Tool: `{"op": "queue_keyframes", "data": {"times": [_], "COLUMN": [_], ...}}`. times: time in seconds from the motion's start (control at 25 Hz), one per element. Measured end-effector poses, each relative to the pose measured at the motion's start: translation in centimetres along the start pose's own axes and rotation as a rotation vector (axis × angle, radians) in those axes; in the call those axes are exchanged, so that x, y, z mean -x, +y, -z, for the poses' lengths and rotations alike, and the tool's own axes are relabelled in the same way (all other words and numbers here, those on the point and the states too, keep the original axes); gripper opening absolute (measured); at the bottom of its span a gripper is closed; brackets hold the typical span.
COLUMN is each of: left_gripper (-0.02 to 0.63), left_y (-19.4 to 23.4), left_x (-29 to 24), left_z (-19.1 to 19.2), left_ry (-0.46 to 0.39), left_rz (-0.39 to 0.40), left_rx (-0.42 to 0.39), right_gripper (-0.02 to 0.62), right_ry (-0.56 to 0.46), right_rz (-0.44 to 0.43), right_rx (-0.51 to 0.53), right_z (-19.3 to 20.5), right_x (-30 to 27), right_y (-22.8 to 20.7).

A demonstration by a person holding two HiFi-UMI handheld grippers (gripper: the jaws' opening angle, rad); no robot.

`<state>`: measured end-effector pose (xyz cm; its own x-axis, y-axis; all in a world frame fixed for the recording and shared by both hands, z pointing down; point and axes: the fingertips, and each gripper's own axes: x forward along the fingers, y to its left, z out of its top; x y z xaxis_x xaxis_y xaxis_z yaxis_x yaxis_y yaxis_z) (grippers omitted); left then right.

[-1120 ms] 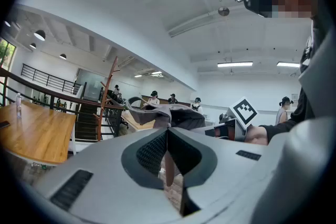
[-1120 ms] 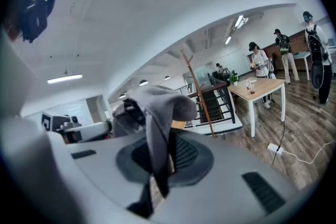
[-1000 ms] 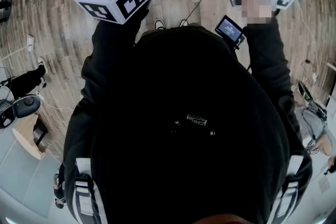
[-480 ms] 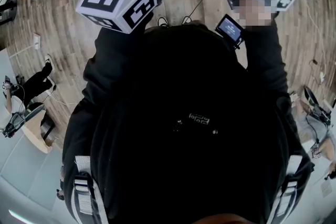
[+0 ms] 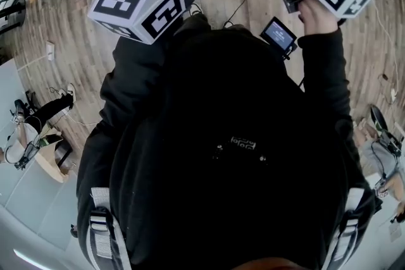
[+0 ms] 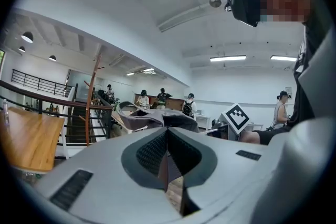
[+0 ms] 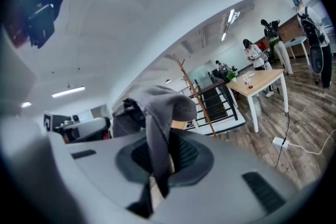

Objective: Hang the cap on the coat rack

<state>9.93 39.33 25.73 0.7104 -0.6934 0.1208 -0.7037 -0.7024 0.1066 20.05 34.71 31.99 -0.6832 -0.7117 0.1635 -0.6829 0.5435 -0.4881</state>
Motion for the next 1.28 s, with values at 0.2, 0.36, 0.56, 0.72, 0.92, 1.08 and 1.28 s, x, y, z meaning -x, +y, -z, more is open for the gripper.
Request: {"op": "queue_keyframes", "data": {"times": [0.2, 0.36, 0.56, 0.72, 0.92, 1.08, 1.28], "left_gripper": [0.005, 0.005, 0.005, 0.005, 0.005, 0.005, 0.005], "left_y": [3.6, 9.4, 18.1, 26.4, 32.7, 36.2, 40.0], "left_x": [-2.2, -3.9, -6.1, -9.0, -9.6, -11.5, -14.5], "left_z": [-0.7, -0.8, -1.6, -2.3, -3.6, -4.1, -3.6], "left_ry": [-0.021, -0.031, -0.035, -0.025, -0.029, -0.023, -0.017], "left_rz": [0.006, 0.01, 0.019, 0.021, 0.031, 0.05, 0.054], "left_rx": [0.003, 0.026, 0.045, 0.049, 0.06, 0.054, 0.083], "right_gripper": [0.025, 0.026, 0.026, 0.026, 0.026, 0.026, 0.026], "right_ry": [0.012, 0.039, 0.061, 0.069, 0.072, 0.066, 0.077], "right_rz": [-0.006, -0.007, 0.014, 0.016, 0.053, 0.052, 0.058], "right_rx": [0.007, 0.014, 0.042, 0.038, 0.027, 0.052, 0.047], "right_z": [-1.1, -2.2, -4.9, -7.3, -9.0, -10.9, -12.1], "right_x": [-3.3, -8.7, -16.6, -24.8, -29.9, -33.1, -37.1], "right_y": [-1.3, -2.4, -3.6, -5.6, -5.8, -6.2, -8.8]}}
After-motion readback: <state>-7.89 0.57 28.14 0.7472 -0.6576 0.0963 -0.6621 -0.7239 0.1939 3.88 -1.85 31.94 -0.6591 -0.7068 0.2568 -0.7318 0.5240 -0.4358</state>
